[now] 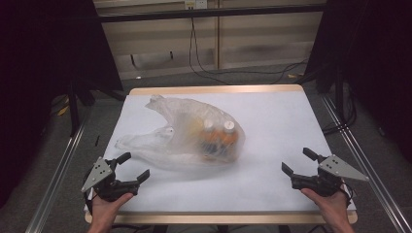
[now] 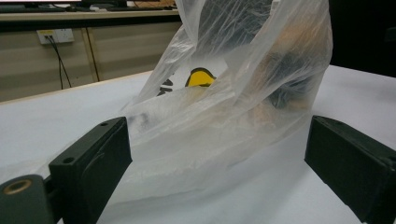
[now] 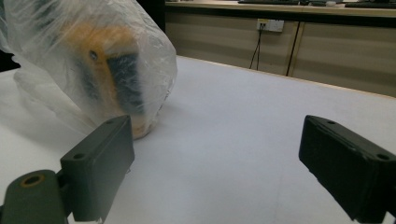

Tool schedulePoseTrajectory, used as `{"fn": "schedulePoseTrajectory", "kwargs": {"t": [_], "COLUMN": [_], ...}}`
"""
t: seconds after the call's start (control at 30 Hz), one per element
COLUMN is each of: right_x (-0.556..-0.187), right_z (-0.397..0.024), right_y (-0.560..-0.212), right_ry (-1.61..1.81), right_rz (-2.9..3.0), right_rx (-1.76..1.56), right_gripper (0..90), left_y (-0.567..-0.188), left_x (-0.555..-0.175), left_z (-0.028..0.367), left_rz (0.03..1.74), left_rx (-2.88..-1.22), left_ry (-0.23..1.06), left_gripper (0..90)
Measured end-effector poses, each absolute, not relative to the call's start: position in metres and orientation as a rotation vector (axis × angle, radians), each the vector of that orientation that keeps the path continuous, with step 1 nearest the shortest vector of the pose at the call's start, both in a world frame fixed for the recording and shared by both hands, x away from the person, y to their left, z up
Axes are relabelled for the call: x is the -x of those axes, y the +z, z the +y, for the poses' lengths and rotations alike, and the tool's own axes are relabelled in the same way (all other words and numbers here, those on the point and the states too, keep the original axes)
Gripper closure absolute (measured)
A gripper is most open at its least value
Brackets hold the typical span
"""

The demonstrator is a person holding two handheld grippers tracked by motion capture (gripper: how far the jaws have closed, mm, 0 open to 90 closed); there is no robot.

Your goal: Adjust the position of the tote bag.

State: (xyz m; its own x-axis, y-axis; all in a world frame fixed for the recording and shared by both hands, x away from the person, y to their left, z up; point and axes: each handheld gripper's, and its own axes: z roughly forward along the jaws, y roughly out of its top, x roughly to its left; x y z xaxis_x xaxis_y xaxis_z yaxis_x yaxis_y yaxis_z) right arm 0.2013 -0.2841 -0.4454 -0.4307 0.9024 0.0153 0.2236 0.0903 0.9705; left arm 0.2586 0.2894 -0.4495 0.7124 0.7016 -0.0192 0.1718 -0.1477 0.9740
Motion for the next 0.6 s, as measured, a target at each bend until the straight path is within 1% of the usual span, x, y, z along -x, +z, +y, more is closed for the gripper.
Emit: {"fn": "schedulePoseTrajectory", "kwargs": {"t": [0.1, 0.13, 0.2, 0.23, 0.3, 0.33, 0.43, 0.6], "right_x": [-0.2018, -0.2019, -0.2026, -0.2026, -0.2025, -0.2026, -0.2019, -0.2013], "right_z": [-0.2829, -0.2834, -0.2826, -0.2828, -0.2829, -0.283, -0.2827, -0.2814], "right_y": [-0.4455, -0.4458, -0.4467, -0.4469, -0.4469, -0.4469, -0.4469, -0.4463], "right_ry": [1.381, 1.377, 1.373, 1.373, 1.37, 1.367, 1.367, 1.367], "right_rz": [1.749, 1.761, 1.762, 1.776, 1.784, 1.791, 1.802, 1.833], "right_rx": [-1.12, -1.119, -1.124, -1.12, -1.121, -1.121, -1.123, -1.115], "right_gripper": [10.0, 10.6, 11.3, 12.0, 12.5, 12.8, 13.9, 16.5], "left_y": [-0.4497, -0.4493, -0.4498, -0.4491, -0.4497, -0.4489, -0.4474, -0.4431], "left_x": [-0.2589, -0.2602, -0.2596, -0.2602, -0.2588, -0.2588, -0.2595, -0.2602], "left_z": [0.2886, 0.2902, 0.2876, 0.2887, 0.2839, 0.2853, 0.2852, 0.2842], "left_rz": [0.71, 0.686, 0.707, 0.687, 0.719, 0.702, 0.67, 0.667], "left_rx": [-1.696, -1.717, -1.689, -1.728, -1.676, -1.71, -1.724, -1.72], "left_ry": [0.525, 0.53, 0.509, 0.519, 0.487, 0.495, 0.486, 0.464], "left_gripper": [6.7, 6.7, 7.3, 8.1, 9.1, 10.2, 13.6, 21.4]}}
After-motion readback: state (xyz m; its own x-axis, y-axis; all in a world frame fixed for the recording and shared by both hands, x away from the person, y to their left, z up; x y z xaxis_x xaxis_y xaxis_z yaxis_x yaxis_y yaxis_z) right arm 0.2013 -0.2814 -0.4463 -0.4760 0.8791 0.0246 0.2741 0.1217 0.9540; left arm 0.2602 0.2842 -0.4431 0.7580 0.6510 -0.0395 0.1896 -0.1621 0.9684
